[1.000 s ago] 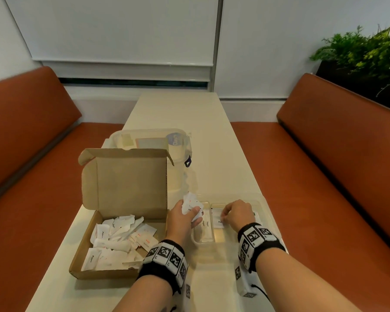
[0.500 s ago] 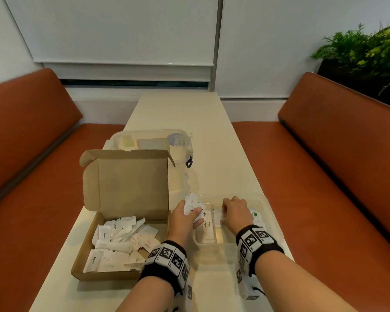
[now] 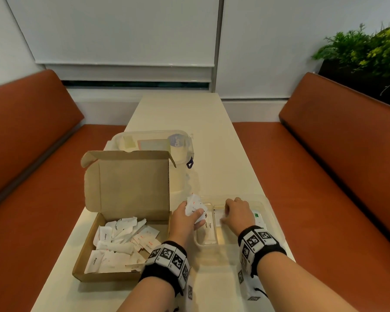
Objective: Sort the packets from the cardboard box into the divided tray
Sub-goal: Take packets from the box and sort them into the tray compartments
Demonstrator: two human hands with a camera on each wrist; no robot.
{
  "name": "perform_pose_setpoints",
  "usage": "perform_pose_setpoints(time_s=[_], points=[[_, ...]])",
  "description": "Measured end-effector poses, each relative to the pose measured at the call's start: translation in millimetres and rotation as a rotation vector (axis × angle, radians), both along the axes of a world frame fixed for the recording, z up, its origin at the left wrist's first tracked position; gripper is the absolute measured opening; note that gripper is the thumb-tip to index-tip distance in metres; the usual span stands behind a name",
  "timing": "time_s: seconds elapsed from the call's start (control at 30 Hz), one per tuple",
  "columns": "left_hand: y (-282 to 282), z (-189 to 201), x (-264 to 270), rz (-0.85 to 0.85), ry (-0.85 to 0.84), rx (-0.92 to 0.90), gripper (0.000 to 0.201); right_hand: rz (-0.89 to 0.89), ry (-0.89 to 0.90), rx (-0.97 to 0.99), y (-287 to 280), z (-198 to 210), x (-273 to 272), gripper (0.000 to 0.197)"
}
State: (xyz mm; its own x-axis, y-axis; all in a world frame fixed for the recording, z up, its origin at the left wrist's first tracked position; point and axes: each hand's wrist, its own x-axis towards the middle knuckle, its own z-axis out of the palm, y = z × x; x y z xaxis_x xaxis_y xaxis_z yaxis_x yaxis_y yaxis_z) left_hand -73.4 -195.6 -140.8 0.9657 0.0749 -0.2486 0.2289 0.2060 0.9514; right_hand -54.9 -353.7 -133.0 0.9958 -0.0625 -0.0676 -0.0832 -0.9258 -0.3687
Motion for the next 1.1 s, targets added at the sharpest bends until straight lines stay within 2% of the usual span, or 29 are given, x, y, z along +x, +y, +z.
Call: perform_pose_setpoints(time_s=[0.13, 0.23, 0.33, 0.4, 0.5, 0.6, 0.7, 0.77, 0.83, 0.9, 1.03, 1.1], points=[[0, 1, 0, -0.022, 0.010, 0.004, 0.021, -0.002, -0.113, 0.356, 9, 13, -2, 0.008], [-5, 4, -3, -0.023, 0.012, -0.038, 0.026, 0.059, -0.111, 0.592, 19, 26, -6, 0.011], [-8, 13, -4, 0.004, 0.005, -0.126, 0.024, 0.074, -0.079, 0.658, 25, 34, -11, 0.019], [-10, 18, -4, 0.014, 0.011, -0.185, 0.024, 0.056, -0.125, 0.677, 26, 37, -14, 0.019], [-11, 24, -4, 0.014, 0.000, -0.218, 0.024, 0.068, -0.225, 0.661, 26, 39, -20, 0.018], [-11, 27, -5, -0.005, 0.006, -0.226, 0.020, 0.118, -0.198, 0.607, 27, 40, -23, 0.021], [-15, 33, -8, -0.013, 0.106, -0.353, 0.034, 0.119, -0.169, 0.570, 29, 40, -22, 0.029], [-16, 35, -9, -0.007, 0.173, -0.489, 0.040, 0.090, -0.171, 0.569, 29, 39, -20, 0.025], [-14, 34, -10, -0.016, 0.181, -0.545, 0.038, 0.048, -0.168, 0.616, 27, 39, -19, 0.014], [-12, 31, -12, -0.026, 0.136, -0.498, 0.033, 0.015, -0.144, 0.744, 24, 39, -18, 0.006], [-11, 25, -13, -0.004, 0.053, -0.378, 0.030, -0.084, -0.123, 0.901, 15, 38, -19, 0.016], [-12, 25, -13, 0.009, 0.043, -0.350, 0.029, -0.126, -0.135, 0.970, 11, 35, -21, 0.014]])
